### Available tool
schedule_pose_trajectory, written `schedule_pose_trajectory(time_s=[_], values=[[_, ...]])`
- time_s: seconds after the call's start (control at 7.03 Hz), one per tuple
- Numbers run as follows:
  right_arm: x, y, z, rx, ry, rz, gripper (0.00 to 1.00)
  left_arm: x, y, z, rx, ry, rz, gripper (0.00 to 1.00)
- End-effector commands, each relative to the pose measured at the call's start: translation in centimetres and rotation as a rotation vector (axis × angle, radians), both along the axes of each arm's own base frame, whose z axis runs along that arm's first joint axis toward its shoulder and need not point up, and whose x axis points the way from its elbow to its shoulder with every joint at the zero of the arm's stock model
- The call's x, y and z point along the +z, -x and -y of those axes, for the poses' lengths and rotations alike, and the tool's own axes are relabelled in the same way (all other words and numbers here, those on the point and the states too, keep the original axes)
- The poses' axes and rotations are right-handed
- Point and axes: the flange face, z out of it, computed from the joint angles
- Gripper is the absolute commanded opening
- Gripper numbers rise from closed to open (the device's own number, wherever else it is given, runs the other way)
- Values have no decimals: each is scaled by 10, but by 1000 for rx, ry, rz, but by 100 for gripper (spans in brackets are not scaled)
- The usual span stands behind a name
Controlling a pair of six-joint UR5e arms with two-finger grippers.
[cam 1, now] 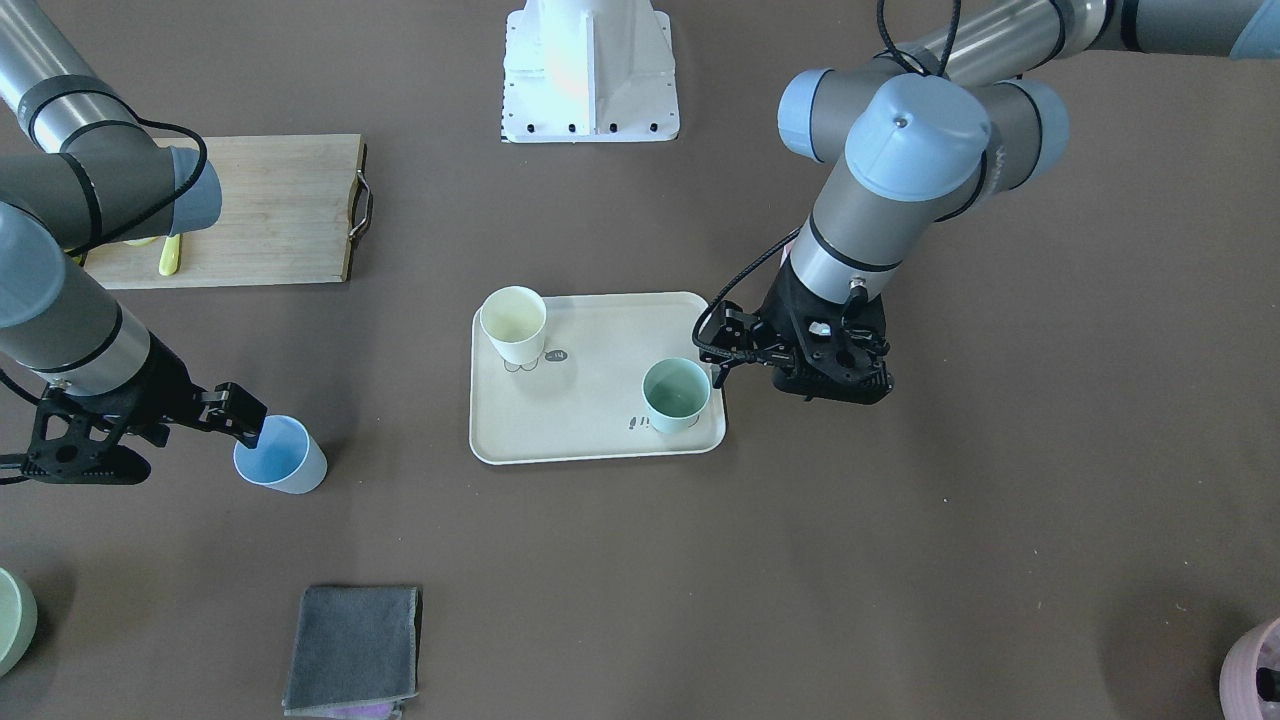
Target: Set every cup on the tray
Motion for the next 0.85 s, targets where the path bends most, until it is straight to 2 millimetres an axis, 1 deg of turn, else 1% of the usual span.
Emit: schedule_pose_trajectory(time_s=[0.0, 0.14, 0.28, 0.43, 0.57, 0.71], values=[[24, 25, -5, -19, -12, -1, 100, -8, 20, -6, -4, -5, 9, 98], [26, 27, -5, -21, -8, -2, 76, -5, 20, -7, 1, -13, 12, 98], [22, 27, -5, -24, -14, 10, 1, -5, 27, -3, -5, -21, 14, 98], [14, 27, -4, -24, -22, 21, 0, -4, 29, -1, 0, -31, 19, 98], [5, 26, -4, -22, -35, 31, 0, -3, 38, 5, -3, -45, 24, 98], [-2, 24, -2, -17, -43, 37, 0, -3, 39, 5, -6, -45, 24, 98]])
